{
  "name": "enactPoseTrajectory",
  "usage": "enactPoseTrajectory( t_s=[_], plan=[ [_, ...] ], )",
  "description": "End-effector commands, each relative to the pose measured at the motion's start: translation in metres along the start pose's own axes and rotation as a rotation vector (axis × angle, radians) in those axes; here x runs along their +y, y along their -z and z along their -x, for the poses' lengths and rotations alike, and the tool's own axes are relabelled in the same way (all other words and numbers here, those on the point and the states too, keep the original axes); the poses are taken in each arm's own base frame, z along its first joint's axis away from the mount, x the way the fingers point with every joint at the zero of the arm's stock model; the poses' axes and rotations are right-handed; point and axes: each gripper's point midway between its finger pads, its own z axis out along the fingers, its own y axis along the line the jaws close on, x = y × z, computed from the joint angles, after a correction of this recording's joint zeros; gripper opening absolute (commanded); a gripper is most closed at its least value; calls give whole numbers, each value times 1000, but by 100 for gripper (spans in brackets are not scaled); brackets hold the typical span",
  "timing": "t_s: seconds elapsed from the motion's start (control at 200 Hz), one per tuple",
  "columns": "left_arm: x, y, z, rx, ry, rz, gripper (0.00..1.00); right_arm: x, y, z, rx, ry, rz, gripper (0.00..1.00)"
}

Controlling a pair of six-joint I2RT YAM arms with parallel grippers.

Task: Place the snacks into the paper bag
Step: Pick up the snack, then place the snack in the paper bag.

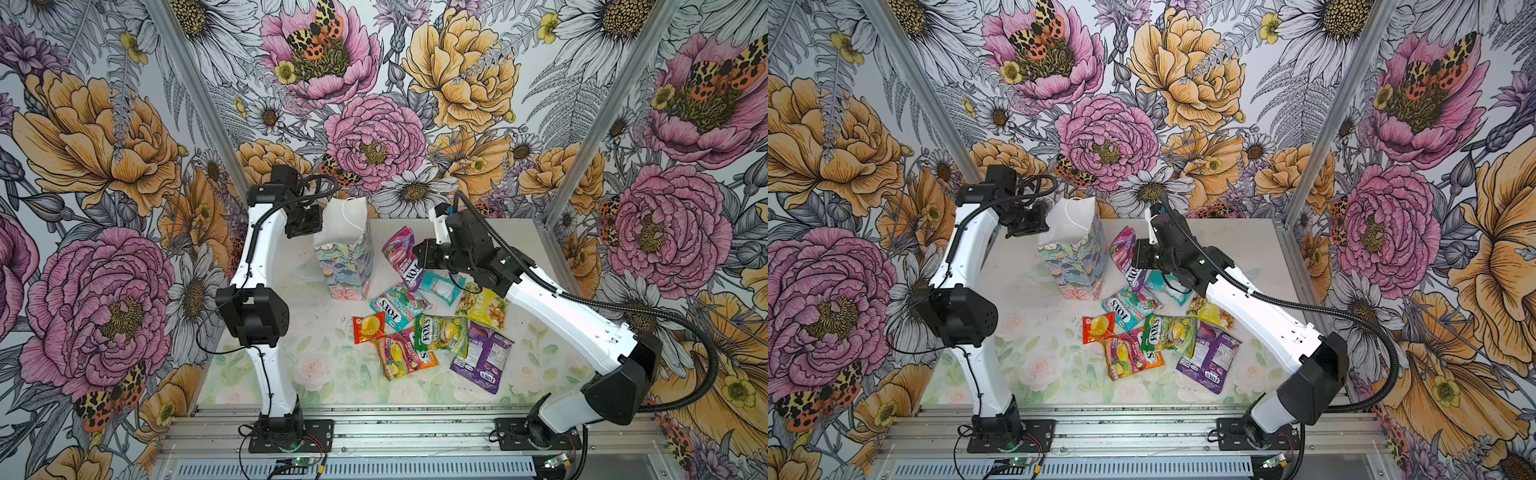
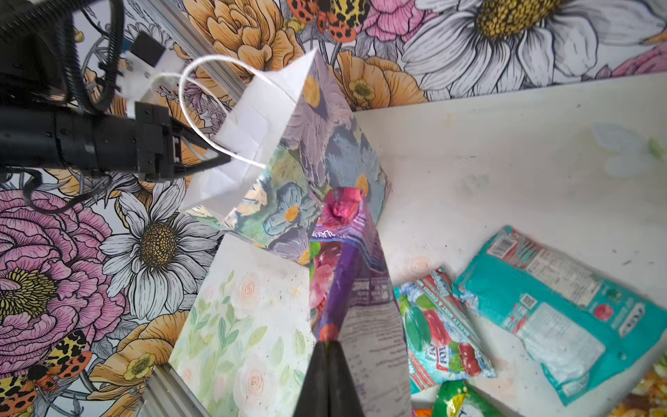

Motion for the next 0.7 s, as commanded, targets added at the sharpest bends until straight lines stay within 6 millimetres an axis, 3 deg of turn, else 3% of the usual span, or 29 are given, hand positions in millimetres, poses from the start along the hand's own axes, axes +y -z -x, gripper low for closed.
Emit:
enactPoseTrajectory(
  t_s=[0.0,0.41,0.696],
  plan=[
    [-10,23,7,-60,-34,6,0,6,8,47,-122,76,-27,0],
    [-16,22,6,-60,-49,15,0,10,15,141,-342,148,-106,0],
    [-24,17,3,-50,-67,15,0,28,0,183,-433,164,-71,0]
  ],
)
